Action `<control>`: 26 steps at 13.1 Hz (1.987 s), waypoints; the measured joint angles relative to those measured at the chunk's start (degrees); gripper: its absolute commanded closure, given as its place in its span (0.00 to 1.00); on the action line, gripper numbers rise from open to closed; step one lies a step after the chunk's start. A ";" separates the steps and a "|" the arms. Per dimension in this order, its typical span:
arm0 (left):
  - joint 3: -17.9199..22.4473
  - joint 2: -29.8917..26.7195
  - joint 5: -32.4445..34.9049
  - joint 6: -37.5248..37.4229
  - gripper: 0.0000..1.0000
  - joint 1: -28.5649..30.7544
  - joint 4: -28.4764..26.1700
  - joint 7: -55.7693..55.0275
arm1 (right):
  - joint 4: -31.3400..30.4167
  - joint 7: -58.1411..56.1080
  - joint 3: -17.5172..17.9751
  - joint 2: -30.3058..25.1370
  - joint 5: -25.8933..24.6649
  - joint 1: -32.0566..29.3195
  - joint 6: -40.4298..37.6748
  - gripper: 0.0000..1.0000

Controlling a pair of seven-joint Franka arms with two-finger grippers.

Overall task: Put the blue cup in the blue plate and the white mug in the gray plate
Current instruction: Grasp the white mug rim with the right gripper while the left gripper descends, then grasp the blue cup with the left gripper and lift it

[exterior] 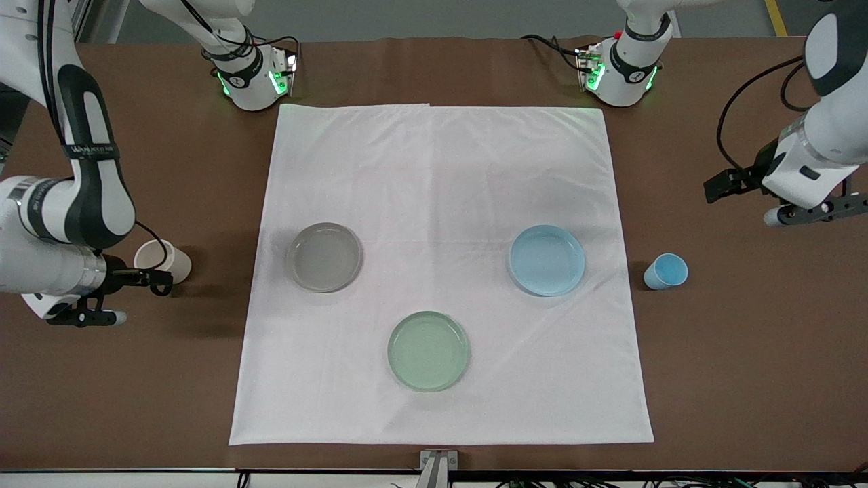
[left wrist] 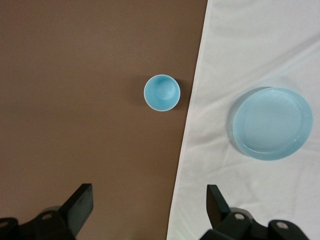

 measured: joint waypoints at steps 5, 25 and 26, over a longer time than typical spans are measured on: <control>0.19 8.96 4.17 10.58 0.01 0.81 -4.37 -0.42 | -0.19 0.01 0.11 -18.65 0.00 1.28 -13.27 0.00; 0.48 27.91 4.31 26.92 1.00 6.14 -4.61 -0.43 | -3.83 -7.40 -0.44 12.10 -0.18 -4.97 21.47 0.34; 0.24 27.73 4.31 26.99 1.00 6.12 -4.28 -0.43 | -3.92 -7.48 -0.44 12.14 -0.18 -4.97 21.43 0.39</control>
